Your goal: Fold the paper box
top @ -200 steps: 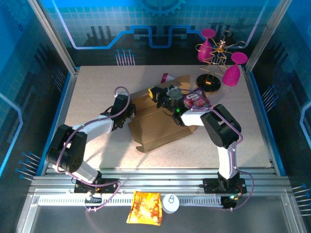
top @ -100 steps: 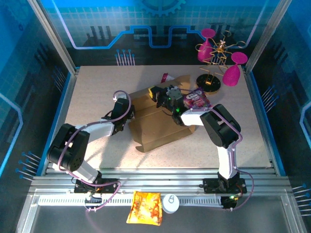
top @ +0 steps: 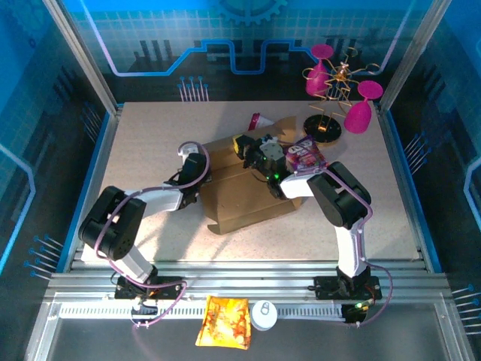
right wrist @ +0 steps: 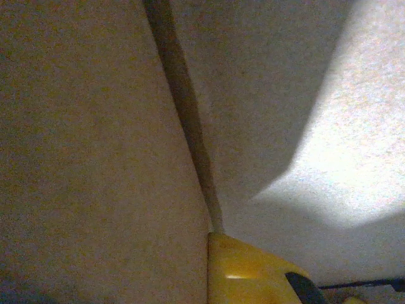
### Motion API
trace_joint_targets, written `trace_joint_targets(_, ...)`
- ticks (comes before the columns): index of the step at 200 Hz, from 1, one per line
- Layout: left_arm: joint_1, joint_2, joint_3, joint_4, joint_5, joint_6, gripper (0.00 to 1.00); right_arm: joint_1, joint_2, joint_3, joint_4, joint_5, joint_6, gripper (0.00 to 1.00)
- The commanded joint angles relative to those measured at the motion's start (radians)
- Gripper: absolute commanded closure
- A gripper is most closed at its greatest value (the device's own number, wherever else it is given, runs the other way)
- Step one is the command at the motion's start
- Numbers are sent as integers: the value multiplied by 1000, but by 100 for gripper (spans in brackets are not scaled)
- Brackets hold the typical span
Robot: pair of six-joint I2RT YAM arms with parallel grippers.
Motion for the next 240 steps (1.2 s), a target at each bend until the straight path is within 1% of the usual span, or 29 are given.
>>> trace_joint_targets(1, 1, 59, 18, -80, -42, -23, 64, 4, 19, -21, 10, -16, 16, 100)
trace_joint_targets(10, 1, 70, 27, -81, -43, -25, 66, 2, 19, -22, 11, -17, 19, 100)
trace_joint_targets(39, -6, 93, 58, -117, -70, -43, 78, -4, 17, -16, 3, -19, 20, 100)
trace_joint_targets(60, -16, 104, 74, -159, -113, -59, 92, -6, 16, -11, -7, -21, 22, 100)
trace_joint_targets(77, -23, 111, 84, -192, -141, -81, 98, -10, 13, -4, -13, -19, 23, 100)
trace_joint_targets(95, -28, 122, 91, -225, -161, -102, 97, -12, 13, 6, -25, -16, 25, 100)
trace_joint_targets(102, -28, 125, 95, -236, -164, -110, 93, -14, 10, 10, -30, -16, 26, 100)
trace_joint_targets(108, -28, 130, 97, -238, -163, -113, 88, -14, 10, 16, -36, -19, 27, 100)
trace_joint_targets(133, -27, 146, 108, -227, -153, -108, 76, -16, 14, 32, -53, -24, 31, 100)
trace_joint_targets(148, -24, 159, 120, -220, -144, -103, 71, -19, 16, 32, -55, -27, 36, 100)
trace_joint_targets(162, -23, 178, 134, -218, -139, -103, 69, -22, 14, 30, -58, -28, 36, 100)
trace_joint_targets(180, -22, 199, 144, -215, -138, -107, 69, -26, 10, 26, -67, -29, 35, 100)
trace_joint_targets(201, -21, 218, 155, -222, -146, -115, 75, -29, 8, 29, -72, -29, 35, 100)
trace_joint_targets(240, -22, 250, 194, -303, -201, -154, 90, -34, 10, 53, -91, -27, 30, 100)
